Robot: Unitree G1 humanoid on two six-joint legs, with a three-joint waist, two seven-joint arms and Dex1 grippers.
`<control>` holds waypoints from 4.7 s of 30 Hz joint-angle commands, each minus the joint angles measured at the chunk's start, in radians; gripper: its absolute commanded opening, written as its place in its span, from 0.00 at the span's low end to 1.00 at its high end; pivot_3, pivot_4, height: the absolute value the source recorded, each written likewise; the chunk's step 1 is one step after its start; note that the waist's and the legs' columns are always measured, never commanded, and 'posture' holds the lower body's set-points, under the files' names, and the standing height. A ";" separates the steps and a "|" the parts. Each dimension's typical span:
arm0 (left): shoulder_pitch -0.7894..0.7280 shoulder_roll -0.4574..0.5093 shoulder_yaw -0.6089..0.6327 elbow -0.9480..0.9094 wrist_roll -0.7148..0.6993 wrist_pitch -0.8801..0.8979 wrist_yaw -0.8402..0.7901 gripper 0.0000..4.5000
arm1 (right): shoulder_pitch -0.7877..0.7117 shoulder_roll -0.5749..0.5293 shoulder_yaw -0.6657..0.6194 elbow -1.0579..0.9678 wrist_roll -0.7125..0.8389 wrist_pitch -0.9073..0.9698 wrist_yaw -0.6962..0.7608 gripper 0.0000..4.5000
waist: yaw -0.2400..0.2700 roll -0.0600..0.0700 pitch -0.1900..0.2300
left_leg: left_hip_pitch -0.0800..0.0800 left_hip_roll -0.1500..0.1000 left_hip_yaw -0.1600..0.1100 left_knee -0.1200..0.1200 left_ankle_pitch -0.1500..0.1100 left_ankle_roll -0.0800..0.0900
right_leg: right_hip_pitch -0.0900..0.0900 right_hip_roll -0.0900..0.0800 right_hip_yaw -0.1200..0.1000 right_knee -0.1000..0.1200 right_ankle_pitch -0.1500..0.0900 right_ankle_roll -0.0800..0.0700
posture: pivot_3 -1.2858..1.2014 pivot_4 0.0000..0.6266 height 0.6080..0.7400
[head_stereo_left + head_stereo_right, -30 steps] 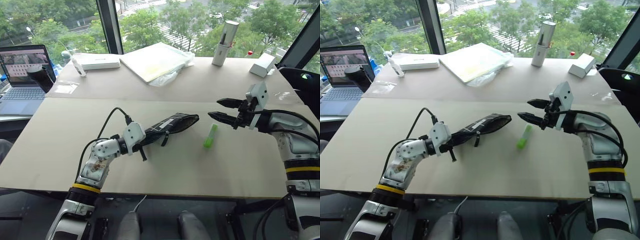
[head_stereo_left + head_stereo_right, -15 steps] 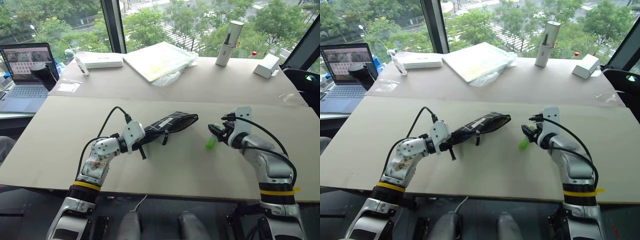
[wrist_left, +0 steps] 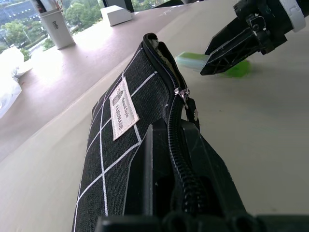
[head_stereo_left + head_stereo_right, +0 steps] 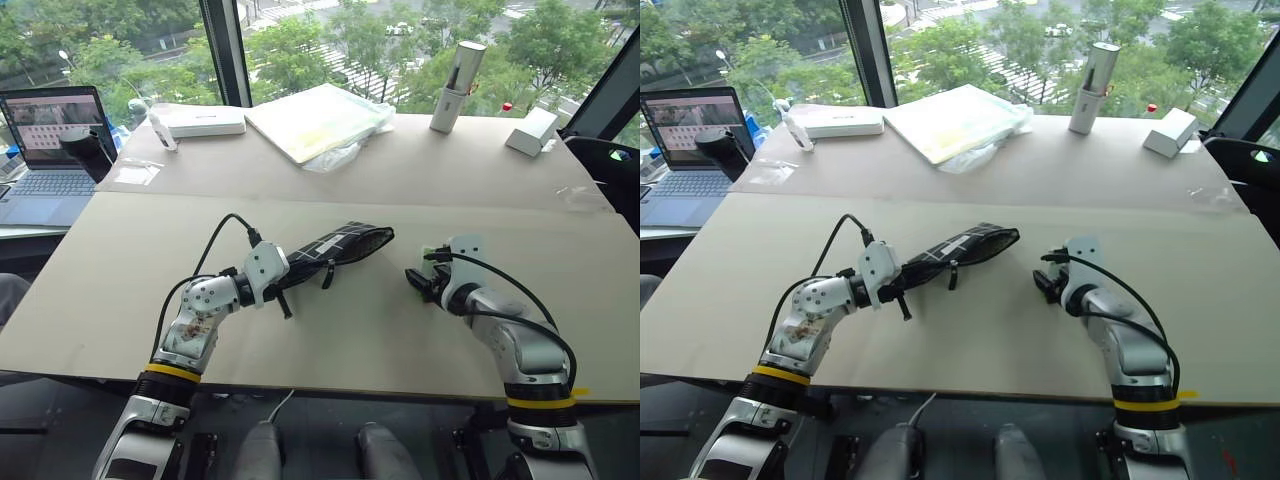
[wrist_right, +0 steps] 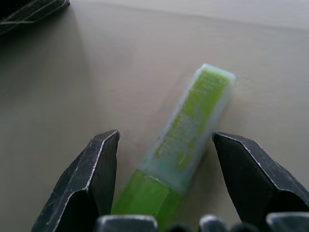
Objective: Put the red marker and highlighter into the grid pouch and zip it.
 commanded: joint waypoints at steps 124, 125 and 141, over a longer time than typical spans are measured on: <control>-0.011 -0.011 0.011 -0.047 -0.005 0.005 0.011 0.00 | -0.235 -0.002 0.263 0.176 0.126 -0.273 0.663 0.35 | -0.020 -0.001 0.002 | 0.000 -0.001 -0.006 0.000 0.000 0.000 | 0.002 0.001 -0.002 0.001 -0.002 -0.001 | 0.52 0.24 1.00; -0.009 -0.010 0.012 -0.048 -0.005 0.005 0.012 0.00 | -0.230 -0.015 0.257 0.176 0.127 -0.273 0.670 0.28 | -0.020 -0.001 0.002 | 0.000 -0.001 -0.006 0.000 0.000 0.000 | 0.002 0.001 -0.002 0.001 -0.002 -0.001 | 0.52 0.24 1.00; -0.020 -0.009 0.010 -0.035 -0.008 -0.001 0.014 0.00 | -0.328 -0.221 0.138 0.488 -0.017 -0.471 0.610 0.02 | -0.015 -0.001 0.002 | 0.000 -0.002 -0.006 0.000 0.000 0.000 | 0.002 0.001 -0.002 0.001 -0.002 -0.001 | 0.52 0.24 1.00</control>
